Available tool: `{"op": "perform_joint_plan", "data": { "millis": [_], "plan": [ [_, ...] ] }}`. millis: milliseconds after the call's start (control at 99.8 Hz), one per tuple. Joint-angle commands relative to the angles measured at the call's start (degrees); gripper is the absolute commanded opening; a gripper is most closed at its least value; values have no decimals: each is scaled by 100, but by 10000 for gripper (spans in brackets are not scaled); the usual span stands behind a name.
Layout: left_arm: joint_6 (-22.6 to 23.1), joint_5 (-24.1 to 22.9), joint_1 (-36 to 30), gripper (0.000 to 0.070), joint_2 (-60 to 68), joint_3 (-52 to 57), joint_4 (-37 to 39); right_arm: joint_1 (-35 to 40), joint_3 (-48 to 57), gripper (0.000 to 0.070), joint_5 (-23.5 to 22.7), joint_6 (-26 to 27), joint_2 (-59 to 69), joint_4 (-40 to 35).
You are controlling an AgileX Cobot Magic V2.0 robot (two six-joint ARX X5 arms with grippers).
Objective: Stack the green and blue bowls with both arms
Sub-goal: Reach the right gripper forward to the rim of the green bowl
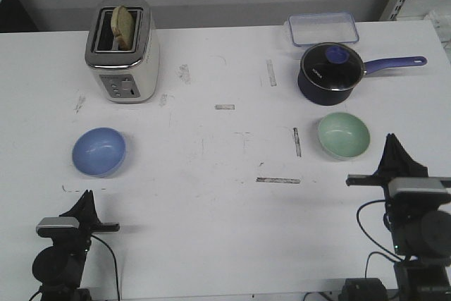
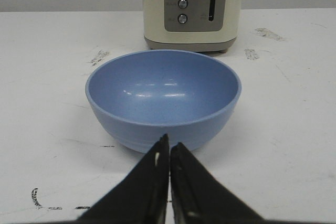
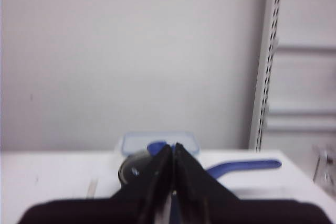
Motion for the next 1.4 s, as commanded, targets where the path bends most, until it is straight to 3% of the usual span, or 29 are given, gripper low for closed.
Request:
{"op": "perform_joint_plan", "data": {
  "millis": [0, 140, 240, 301, 451, 601, 761, 952, 1052, 1152, 1342, 1392],
  "plan": [
    [4, 11, 9, 3, -7, -122, 59, -7, 800, 0, -2, -33, 719, -717],
    [4, 11, 9, 3, -7, -122, 59, -15, 2048, 4, -7, -74, 2055, -2192],
    [4, 13, 9, 3, -7, -122, 59, -129, 2516, 38, -48, -291, 2802, -2791],
    [4, 11, 9, 3, -7, -122, 59, -254, 2629, 125, -157, -501, 3169, -2962],
    [4, 13, 9, 3, -7, -122, 59, -671, 2636, 422, -306, -691, 3908, -3191],
    [0, 11, 9, 3, -7, -122, 59, -1196, 2636, 566, -621, -822, 4599, -3331],
    [-11, 11, 9, 3, -7, -122, 59, -1589, 2634, 564, -1123, -833, 5329, -3209],
    [-11, 13, 9, 3, -7, -122, 59, -1700, 2634, 559, -1180, -833, 6111, -2983],
    [-11, 11, 9, 3, -7, -122, 59, -1698, 2634, 506, -1187, -833, 6367, -2855],
    [-11, 11, 9, 3, -7, -122, 59, -1685, 2634, 376, -1202, -833, 6518, -2706],
    [-11, 11, 9, 3, -7, -122, 59, -1683, 2634, 31, -1200, -833, 6551, -2603],
    [-13, 13, 9, 3, -7, -122, 59, -1683, 2634, 0, -1196, -833, 6551, -2603]
  ]
}}
